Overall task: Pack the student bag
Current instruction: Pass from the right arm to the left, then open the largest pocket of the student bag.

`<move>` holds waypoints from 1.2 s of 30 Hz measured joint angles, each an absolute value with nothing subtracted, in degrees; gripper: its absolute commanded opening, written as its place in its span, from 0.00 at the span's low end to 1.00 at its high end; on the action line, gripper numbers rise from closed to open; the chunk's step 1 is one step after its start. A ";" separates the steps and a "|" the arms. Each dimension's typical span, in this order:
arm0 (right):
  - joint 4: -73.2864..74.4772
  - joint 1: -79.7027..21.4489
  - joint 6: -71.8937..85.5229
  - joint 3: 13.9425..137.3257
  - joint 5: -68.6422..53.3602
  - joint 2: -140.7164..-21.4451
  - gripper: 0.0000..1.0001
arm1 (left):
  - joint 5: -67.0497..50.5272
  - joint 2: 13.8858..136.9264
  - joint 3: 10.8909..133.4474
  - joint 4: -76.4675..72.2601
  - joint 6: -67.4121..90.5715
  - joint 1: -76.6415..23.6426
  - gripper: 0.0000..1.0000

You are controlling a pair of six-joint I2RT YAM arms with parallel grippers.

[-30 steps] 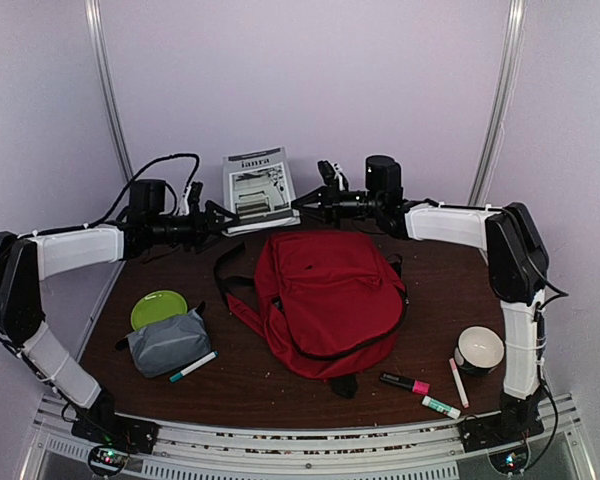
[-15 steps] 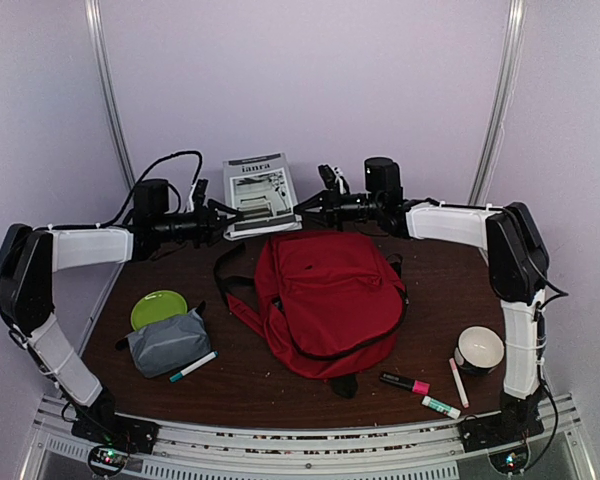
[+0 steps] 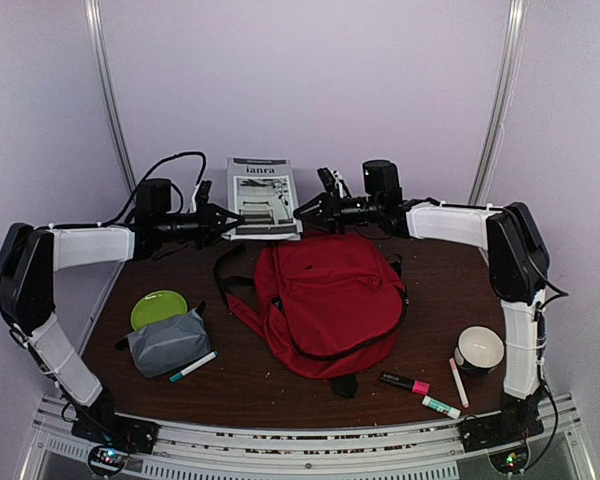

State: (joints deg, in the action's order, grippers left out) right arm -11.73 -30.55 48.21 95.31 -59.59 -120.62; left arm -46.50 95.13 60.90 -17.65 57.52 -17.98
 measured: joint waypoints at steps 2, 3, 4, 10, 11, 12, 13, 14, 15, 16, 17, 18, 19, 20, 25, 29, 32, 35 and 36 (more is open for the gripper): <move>-8.32 -30.22 44.47 95.31 -59.33 -120.11 0.55 | -46.44 94.91 62.04 -13.89 55.13 -18.17 0.22; -5.89 -29.98 41.67 95.31 -58.78 -119.55 0.59 | -46.22 94.32 62.89 -10.44 53.10 -18.33 0.21; -3.55 -29.63 39.13 95.31 -58.26 -118.91 0.60 | -46.24 94.02 63.16 -9.34 52.47 -18.35 0.21; 9.50 -24.91 24.05 93.38 -55.61 -108.92 0.62 | -46.24 87.92 65.01 1.83 45.54 -18.39 0.20; 11.03 -24.01 21.69 92.75 -55.51 -106.91 0.60 | -46.24 86.70 65.04 3.33 44.58 -18.39 0.20; 12.84 -23.35 18.79 92.36 -55.27 -105.06 0.59 | -46.30 85.76 65.04 4.58 43.88 -18.39 0.20; 15.75 -22.59 15.18 92.31 -54.48 -103.18 0.59 | -46.30 84.53 65.04 6.35 42.98 -18.39 0.20; 19.46 -22.06 10.70 92.40 -52.88 -101.23 0.59 | -46.33 83.31 65.01 8.16 42.06 -18.39 0.19; 23.11 -22.02 6.15 92.44 -50.96 -99.44 0.60 | -46.30 82.15 64.99 9.85 41.34 -18.39 0.20; 26.24 -22.44 2.07 92.44 -49.17 -97.86 0.60 | -46.28 80.99 64.97 11.66 40.49 -18.39 0.20; 30.15 -23.40 -2.90 92.38 -47.00 -96.07 0.60 | -46.19 79.94 64.88 13.41 39.59 -18.41 0.20; 32.97 -24.56 -6.87 92.18 -45.39 -94.59 0.60 | -46.11 78.50 64.69 15.75 38.52 -18.41 0.20; 36.23 -26.33 -11.75 91.39 -43.35 -92.58 0.61 | -46.02 77.03 64.45 17.76 37.63 -18.44 0.20; 39.09 -28.27 -15.77 90.39 -41.80 -90.56 0.61 | -45.89 75.46 64.05 19.70 36.80 -18.44 0.20; 49.41 -40.86 -33.36 80.40 -31.81 -79.55 0.66 | -44.86 66.57 61.49 28.08 34.09 -18.44 0.20; 52.88 -49.71 -41.82 72.16 -22.65 -74.37 0.67 | -44.49 59.79 59.29 33.28 33.01 -18.44 0.21; 53.06 -53.63 -44.71 68.31 -16.23 -74.50 0.66 | -44.42 55.70 57.69 36.97 31.94 -18.44 0.21; 51.83 -56.86 -46.06 65.45 -10.15 -76.03 0.65 | -44.29 52.71 55.81 40.69 30.50 -18.44 0.21; 51.27 -57.49 -46.22 64.79 -8.78 -76.69 0.64 | -44.29 51.99 55.44 41.89 30.02 -18.44 0.21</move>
